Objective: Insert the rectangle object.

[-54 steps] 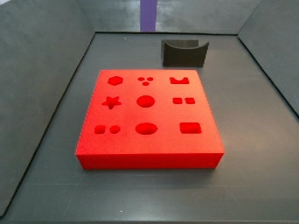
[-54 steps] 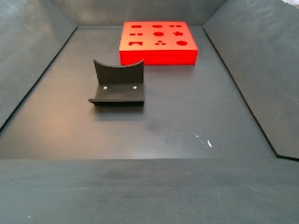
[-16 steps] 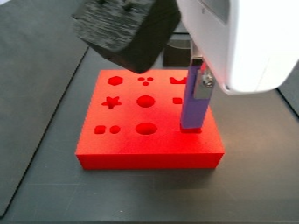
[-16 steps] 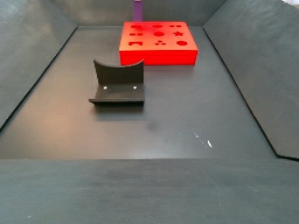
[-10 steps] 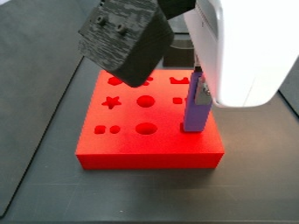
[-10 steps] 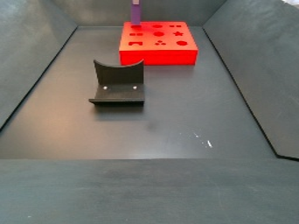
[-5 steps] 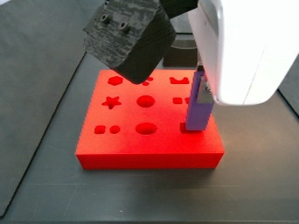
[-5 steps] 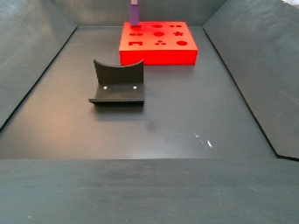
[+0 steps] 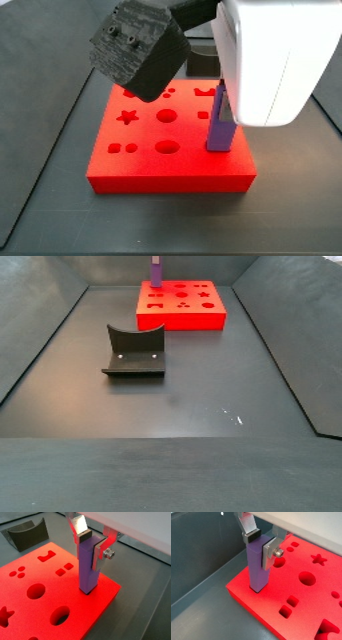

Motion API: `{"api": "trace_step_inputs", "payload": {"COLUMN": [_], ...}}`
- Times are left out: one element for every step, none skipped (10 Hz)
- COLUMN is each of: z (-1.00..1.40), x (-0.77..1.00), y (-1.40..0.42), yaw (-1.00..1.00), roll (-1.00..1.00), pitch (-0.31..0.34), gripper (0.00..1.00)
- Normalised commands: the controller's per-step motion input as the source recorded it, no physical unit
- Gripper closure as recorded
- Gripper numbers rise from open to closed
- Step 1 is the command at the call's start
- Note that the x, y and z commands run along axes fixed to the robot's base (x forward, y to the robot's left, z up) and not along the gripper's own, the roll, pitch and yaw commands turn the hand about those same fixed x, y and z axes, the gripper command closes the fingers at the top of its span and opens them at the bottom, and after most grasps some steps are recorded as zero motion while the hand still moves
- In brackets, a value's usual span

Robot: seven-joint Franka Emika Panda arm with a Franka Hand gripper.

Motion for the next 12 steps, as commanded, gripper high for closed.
{"api": "trace_step_inputs", "payload": {"z": [-0.20,-0.17,-0.13,-0.30,-0.42,-0.53,-0.57,-0.59,-0.61,-0.59,0.00,0.00], "x": [0.00,0.03,0.03,0.00,0.02,0.03,0.04,0.03,0.00,0.00,0.00,0.00], "y": [0.00,-0.03,-0.13,-0.01,-0.04,-0.08,-0.07,-0.06,-0.03,0.00,0.00,0.00], "yaw": [0.00,0.00,0.00,0.00,0.00,-0.01,-0.01,-0.01,0.00,0.00,0.00,0.00], "roll": [0.01,0.03,0.08,0.07,0.13,0.17,0.13,0.12,0.13,0.11,0.03,0.00], "pitch": [0.000,0.000,0.000,0.000,0.000,0.000,0.000,0.000,-0.009,-0.041,0.000,0.000], "gripper": [1.00,1.00,1.00,1.00,1.00,1.00,1.00,1.00,1.00,1.00,1.00,1.00]}}
